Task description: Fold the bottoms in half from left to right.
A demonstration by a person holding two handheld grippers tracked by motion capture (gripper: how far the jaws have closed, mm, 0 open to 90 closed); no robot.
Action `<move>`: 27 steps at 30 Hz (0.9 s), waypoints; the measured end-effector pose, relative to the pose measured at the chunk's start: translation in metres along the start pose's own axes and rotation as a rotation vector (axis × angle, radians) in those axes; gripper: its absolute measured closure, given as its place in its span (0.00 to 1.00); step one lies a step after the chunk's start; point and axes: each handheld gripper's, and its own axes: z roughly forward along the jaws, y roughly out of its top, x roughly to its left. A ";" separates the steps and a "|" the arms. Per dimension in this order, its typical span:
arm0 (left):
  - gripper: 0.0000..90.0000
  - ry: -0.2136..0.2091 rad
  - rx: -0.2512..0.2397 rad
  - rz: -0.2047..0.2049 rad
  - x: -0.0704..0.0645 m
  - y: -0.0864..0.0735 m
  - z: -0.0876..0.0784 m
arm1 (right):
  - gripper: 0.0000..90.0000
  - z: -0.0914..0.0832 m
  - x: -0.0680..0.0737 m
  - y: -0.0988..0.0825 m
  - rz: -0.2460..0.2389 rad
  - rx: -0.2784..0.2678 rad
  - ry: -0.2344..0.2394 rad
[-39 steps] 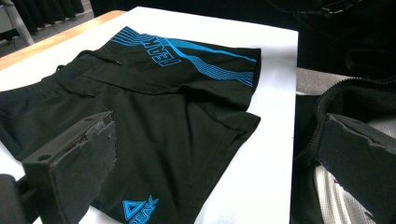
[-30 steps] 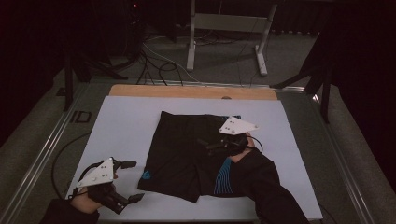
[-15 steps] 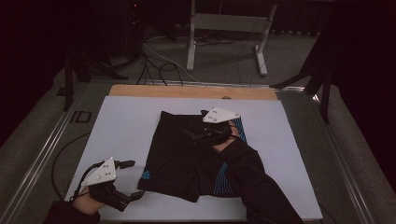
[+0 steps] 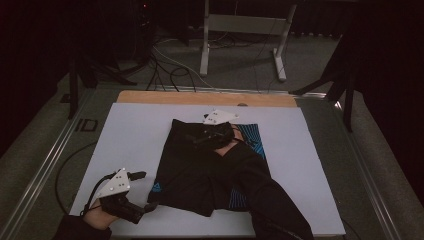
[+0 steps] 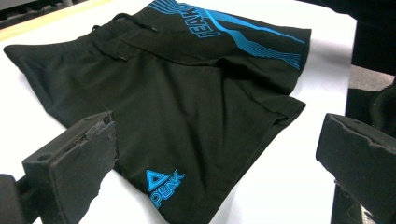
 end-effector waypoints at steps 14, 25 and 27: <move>0.00 0.046 0.002 -0.009 0.001 -0.009 0.004 | 0.09 0.043 0.000 0.001 0.034 0.047 0.003; 0.00 0.081 0.050 -0.075 -0.002 -0.018 0.016 | 0.09 0.068 -0.004 -0.002 0.050 0.080 -0.021; 0.00 0.085 0.065 -0.083 -0.002 -0.020 0.019 | 0.09 0.072 -0.006 -0.002 0.053 0.085 -0.029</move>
